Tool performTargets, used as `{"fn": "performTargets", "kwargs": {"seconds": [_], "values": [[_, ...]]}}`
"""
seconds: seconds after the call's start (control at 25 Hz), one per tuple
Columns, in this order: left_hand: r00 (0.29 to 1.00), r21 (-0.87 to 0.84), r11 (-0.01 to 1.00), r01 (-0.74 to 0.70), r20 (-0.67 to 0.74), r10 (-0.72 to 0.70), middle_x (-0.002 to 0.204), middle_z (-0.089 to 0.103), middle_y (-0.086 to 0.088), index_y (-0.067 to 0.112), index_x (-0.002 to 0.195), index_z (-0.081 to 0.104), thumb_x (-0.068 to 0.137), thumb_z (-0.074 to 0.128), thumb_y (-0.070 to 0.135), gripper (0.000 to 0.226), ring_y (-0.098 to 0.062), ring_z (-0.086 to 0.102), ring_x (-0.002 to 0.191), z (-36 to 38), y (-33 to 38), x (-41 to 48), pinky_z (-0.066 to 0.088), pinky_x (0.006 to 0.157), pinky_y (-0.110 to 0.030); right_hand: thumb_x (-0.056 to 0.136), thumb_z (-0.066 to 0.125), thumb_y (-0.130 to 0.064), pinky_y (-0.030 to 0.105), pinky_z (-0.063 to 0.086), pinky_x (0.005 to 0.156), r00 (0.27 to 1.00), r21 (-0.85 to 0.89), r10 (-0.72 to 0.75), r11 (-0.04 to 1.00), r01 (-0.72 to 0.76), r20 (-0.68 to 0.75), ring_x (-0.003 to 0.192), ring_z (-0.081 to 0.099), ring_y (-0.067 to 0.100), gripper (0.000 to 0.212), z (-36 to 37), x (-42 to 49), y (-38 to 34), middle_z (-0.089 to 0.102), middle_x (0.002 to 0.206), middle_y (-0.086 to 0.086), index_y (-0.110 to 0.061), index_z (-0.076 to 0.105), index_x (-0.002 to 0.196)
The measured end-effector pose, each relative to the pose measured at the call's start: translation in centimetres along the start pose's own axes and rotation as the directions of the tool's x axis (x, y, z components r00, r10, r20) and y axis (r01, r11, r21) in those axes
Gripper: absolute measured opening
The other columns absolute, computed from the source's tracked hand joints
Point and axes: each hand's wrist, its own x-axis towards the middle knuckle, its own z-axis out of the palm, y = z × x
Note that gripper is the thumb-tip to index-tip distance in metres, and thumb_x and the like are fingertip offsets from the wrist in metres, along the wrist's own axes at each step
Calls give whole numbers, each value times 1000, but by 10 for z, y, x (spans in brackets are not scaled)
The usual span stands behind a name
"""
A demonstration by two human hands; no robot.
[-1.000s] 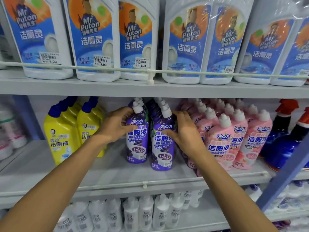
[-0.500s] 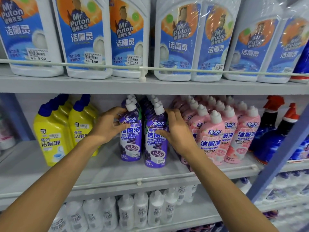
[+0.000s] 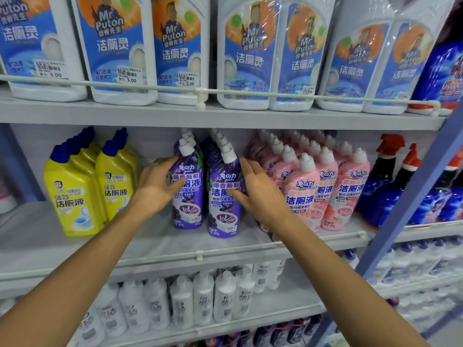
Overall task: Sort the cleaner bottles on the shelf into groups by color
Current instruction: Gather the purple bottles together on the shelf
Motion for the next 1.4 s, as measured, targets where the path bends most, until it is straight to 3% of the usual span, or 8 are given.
{"fn": "performTargets", "kwargs": {"seconds": [0.2, 0.4, 0.56, 0.72, 0.92, 1.08, 1.4], "values": [[974, 212, 977, -39, 227, -11, 138, 55, -11, 25, 154, 31, 87, 76, 34, 81, -31, 51, 128, -22, 23, -18, 45, 107, -43, 95, 62, -50, 43, 43, 105, 990, -58, -26, 998, 34, 137, 131, 45, 34, 83, -17, -10, 8, 42, 148, 14, -9, 24, 156], [910, 432, 898, -79, 399, -112, 140, 53, -12, 11, 147, 40, 88, 66, 56, 79, -32, 51, 129, -33, 70, -45, 46, 103, -43, 96, 60, -49, 44, 37, 112, 959, -89, -125, 984, 152, 255, 136, 39, 34, 72, -34, -33, 26, 42, 148, 15, -5, 37, 148], [848, 478, 872, -106, 502, -172, 150, 44, -12, 10, 152, 34, 82, 54, 74, 97, -30, 41, 138, -21, 123, -71, 38, 111, -41, 96, 57, -53, 41, 29, 117, 924, -96, -201, 965, 244, 327, 141, 34, 35, 77, -58, -60, 46, 38, 153, 18, -2, 37, 149], [839, 480, 862, -164, 527, -134, 153, 41, -7, 17, 153, 33, 73, 35, 93, 111, -25, 38, 141, 1, 171, -85, 38, 113, -45, 97, 53, -56, 40, 19, 124, 896, -67, -258, 951, 301, 362, 150, 21, 33, 82, -86, -90, 73, 27, 161, 17, -2, 30, 154], [839, 451, 871, -195, 536, -90, 167, 21, -3, 20, 161, 16, 91, 51, 70, 94, -23, 21, 152, 46, 230, -95, 26, 122, -38, 98, 50, -56, 40, 23, 122, 891, -73, -249, 952, 297, 378, 151, 19, 30, 81, -123, -121, 117, 23, 163, 14, -5, 26, 156], [842, 428, 878, -216, 537, -55, 157, 37, -6, 21, 158, 25, 92, 56, 65, 85, -25, 36, 144, 60, 256, -84, 38, 114, -44, 99, 51, -56, 42, 25, 122, 901, -75, -226, 960, 271, 371, 153, 15, 27, 82, -144, -120, 138, 21, 165, 10, -9, 21, 159], [880, 452, 859, -239, 476, -5, 133, 56, -12, 10, 140, 46, 89, 61, 63, 74, -31, 54, 122, 69, 262, -24, 47, 99, -49, 96, 58, -55, 47, 43, 108, 952, -46, -171, 981, 189, 252, 140, 38, 29, 78, -148, -63, 153, 38, 154, 9, -9, 32, 152]]}}
